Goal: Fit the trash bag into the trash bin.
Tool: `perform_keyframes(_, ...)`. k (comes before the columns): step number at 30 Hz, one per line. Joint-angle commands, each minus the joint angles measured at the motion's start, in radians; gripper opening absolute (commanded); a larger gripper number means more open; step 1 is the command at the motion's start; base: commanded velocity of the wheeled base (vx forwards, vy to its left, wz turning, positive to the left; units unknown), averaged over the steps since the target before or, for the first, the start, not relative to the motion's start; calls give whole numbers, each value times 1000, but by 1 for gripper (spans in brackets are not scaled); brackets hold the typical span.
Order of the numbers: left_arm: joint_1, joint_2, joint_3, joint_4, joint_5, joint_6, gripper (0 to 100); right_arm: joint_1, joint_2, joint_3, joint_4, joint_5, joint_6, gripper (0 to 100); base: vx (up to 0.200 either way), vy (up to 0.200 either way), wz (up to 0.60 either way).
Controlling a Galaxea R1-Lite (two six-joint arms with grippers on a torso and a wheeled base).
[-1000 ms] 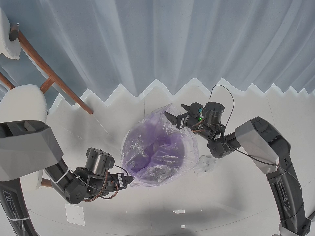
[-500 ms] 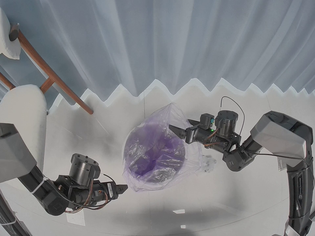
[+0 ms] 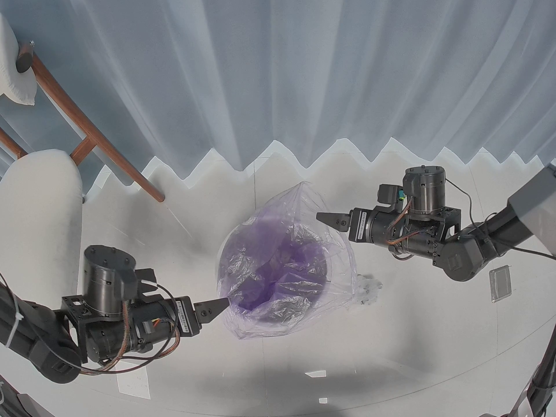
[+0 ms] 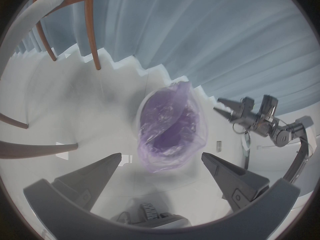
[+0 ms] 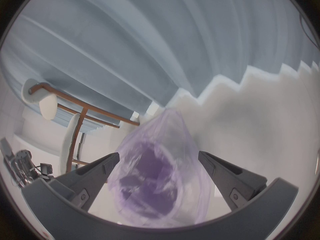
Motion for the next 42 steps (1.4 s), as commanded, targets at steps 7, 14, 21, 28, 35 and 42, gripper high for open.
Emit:
perform_keyframes(7,3,-230,70,-1,-45,-108,100,203,-100,95,250,-70,149,100,0,0,0)
perform_keyframes(14,7,-263,103,-10,-43,-108,100,199,32,113,230,-85,140,100,0,0,0)
perform_keyframes(21,15,-263,100,-11,-50,-106,100,173,121,103,169,-113,50,100,0,0,0)
perform_keyframes(28,13,-263,102,-13,-50,-105,100,127,138,37,140,-133,11,100,0,0,0)
perform_keyframes(35,9,-259,103,-11,-53,-106,100,85,175,-69,148,-159,10,100,0,0,0)
perform_keyframes(42,12,-255,96,-13,-53,-103,100,101,222,-129,209,-173,-24,100,0,0,0)
